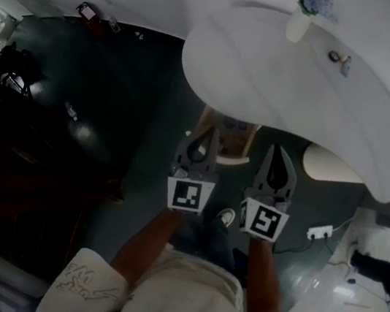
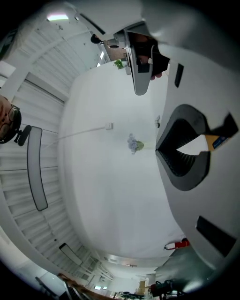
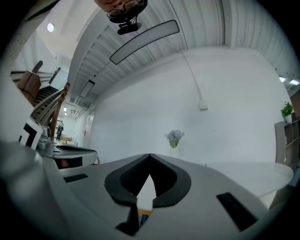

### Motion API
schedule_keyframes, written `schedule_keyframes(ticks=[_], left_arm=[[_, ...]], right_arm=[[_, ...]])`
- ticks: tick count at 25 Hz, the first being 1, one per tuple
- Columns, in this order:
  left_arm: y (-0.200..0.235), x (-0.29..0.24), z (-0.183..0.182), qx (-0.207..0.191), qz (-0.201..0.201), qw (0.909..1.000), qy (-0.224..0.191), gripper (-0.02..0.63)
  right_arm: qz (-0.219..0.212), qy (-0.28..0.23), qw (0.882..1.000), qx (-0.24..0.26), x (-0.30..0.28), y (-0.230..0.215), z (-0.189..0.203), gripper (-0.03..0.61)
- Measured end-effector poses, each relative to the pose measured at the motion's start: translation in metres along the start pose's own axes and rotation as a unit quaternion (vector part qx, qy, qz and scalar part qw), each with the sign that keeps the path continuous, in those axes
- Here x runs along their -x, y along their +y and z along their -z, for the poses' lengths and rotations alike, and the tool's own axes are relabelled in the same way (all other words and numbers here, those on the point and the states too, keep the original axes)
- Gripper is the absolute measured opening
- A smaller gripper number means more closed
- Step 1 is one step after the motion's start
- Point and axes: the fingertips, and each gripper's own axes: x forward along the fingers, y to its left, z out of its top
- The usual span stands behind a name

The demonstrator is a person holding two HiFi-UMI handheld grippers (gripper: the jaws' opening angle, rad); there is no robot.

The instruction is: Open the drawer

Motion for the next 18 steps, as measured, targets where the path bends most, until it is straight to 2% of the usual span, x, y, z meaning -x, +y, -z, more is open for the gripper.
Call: schedule_keyframes(ticks=[4, 11, 18], left_arm=[[0.001, -0.004, -0.04, -0.027, 0.018, 0.9994, -0.007, 0.003], [-0.013, -0.011, -0.089, -0.057, 0.051, 0.9964, -0.036, 0.003], [-0.031, -0.01, -0.115, -0.055, 0.072, 0.9935, -0.069, 0.003]], right_arm=[[-0.009, -0.032, 0.999, -0.009, -0.005, 0.0, -0.051, 0.005], [-0.036, -0.062, 0.997, 0.015, 0.0, -0.011, -0.114, 0.005], [-0.039, -0.061, 0.997, 0.022, 0.012, -0.02, -0.131, 0.005]])
